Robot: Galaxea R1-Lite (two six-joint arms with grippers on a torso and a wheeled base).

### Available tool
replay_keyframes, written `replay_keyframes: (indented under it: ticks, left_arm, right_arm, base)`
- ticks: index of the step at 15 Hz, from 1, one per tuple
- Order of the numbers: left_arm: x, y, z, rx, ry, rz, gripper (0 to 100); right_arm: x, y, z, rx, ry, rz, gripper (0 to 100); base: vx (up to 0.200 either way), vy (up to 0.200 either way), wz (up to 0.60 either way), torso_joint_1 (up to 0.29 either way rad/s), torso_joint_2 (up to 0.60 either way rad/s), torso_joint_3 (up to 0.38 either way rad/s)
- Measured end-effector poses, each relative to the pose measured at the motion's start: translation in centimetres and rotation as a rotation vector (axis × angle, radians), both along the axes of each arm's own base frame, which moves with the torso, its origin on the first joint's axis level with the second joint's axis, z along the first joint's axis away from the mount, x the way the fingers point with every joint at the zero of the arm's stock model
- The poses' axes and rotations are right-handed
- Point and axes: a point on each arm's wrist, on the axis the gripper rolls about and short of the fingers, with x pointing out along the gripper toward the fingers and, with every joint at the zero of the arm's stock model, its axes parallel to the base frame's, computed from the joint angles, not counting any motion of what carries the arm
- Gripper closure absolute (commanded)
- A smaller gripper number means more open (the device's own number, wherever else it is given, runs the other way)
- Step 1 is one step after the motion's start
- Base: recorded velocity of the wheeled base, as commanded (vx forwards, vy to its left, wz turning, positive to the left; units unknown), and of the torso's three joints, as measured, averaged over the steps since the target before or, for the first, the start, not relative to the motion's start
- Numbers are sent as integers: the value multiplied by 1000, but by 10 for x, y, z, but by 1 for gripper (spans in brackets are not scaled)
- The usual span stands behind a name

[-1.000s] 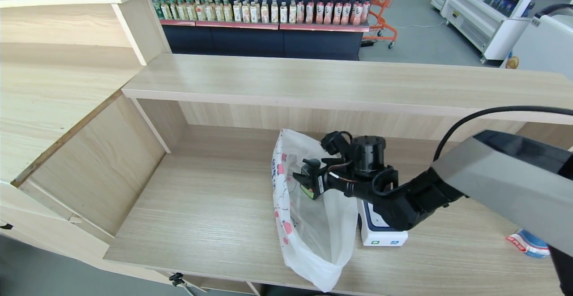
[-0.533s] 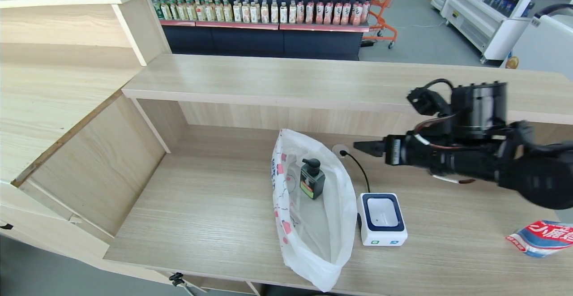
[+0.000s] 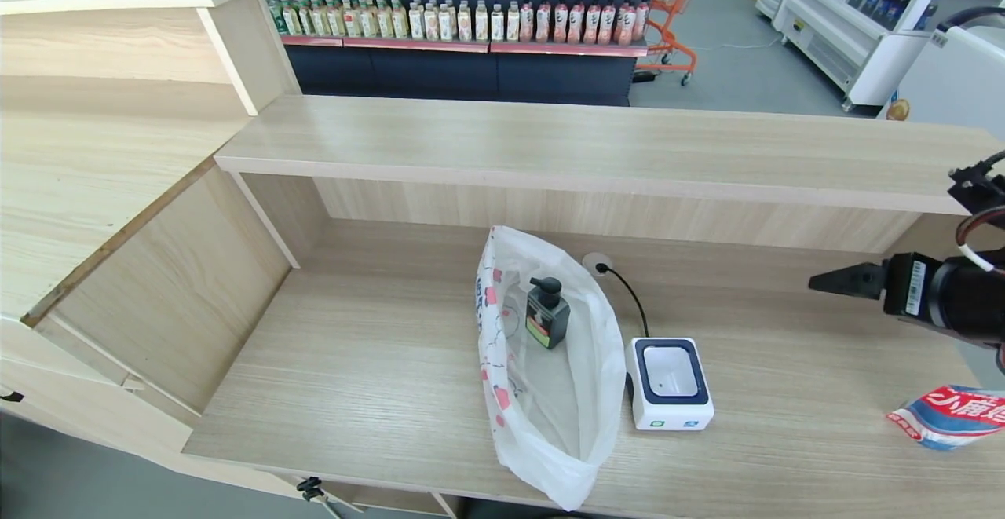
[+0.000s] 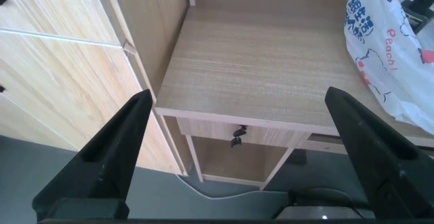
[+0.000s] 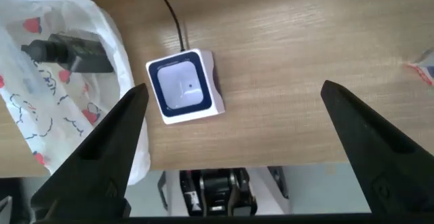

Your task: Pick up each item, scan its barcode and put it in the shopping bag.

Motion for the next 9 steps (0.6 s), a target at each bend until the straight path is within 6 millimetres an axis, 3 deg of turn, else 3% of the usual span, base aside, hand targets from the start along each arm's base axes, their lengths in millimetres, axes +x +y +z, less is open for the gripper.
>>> replay_keyframes:
  ticks: [3, 9]
  left_arm:
    - [0, 0, 0, -4, -1, 0, 0]
    - [0, 0, 0, -5, 0, 0, 0]
  right_arm:
    - [-19, -2, 4, 25, -3, -8, 0]
    - [-30, -3, 6, 30, -21, -8, 0]
  base:
    - [0, 0, 0, 0, 0, 0]
    - [0, -200, 0, 0, 1, 4]
